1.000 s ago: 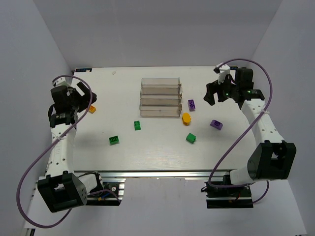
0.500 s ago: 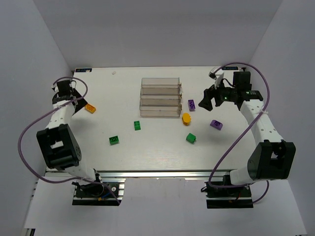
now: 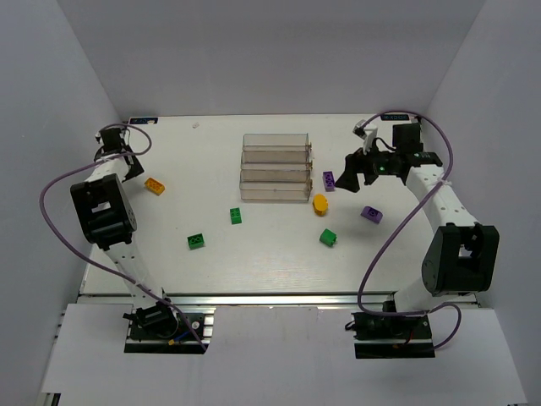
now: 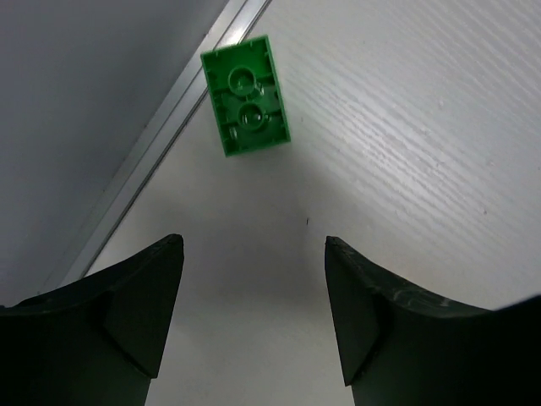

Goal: Sort the legos into containers by color

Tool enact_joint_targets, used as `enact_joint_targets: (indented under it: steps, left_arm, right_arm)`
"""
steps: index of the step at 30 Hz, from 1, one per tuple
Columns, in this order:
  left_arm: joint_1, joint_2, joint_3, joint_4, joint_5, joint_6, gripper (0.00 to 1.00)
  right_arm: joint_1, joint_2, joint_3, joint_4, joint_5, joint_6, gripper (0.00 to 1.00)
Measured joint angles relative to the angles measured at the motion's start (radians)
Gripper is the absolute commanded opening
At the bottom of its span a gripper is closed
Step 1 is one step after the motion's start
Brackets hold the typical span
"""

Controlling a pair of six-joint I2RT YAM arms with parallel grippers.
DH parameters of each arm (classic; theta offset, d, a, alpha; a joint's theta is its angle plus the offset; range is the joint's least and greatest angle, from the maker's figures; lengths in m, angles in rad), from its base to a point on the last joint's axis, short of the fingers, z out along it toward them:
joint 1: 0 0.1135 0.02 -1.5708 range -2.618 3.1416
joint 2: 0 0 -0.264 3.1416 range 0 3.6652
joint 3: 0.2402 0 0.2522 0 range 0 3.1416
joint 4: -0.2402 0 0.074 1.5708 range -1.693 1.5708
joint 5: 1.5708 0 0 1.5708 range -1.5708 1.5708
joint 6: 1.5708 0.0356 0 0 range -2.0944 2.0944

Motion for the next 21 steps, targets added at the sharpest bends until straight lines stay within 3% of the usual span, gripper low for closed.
enact_joint_targets:
  steps: [8,15,16,21]
  left_arm:
    - [0.0,0.189,0.209,0.044,-0.043,0.066,0.77]
    - [0.008,0.26,0.273,0.055,-0.049,0.077,0.73]
    - [0.01,0.263,0.274,0.055,-0.049,0.076,0.71]
    - [0.018,0.272,0.274,0.07,-0.052,0.055,0.45]
  right_arm:
    - [0.0,0.048,0.082,-0.027,0.005,0.002,0.89]
    - [0.0,0.047,0.12,-0.063,0.004,-0.046,0.89]
    - [0.0,0.047,0.12,-0.071,0.005,-0.051,0.89]
    - [0.0,0.047,0.121,-0.094,0.005,-0.067,0.89]
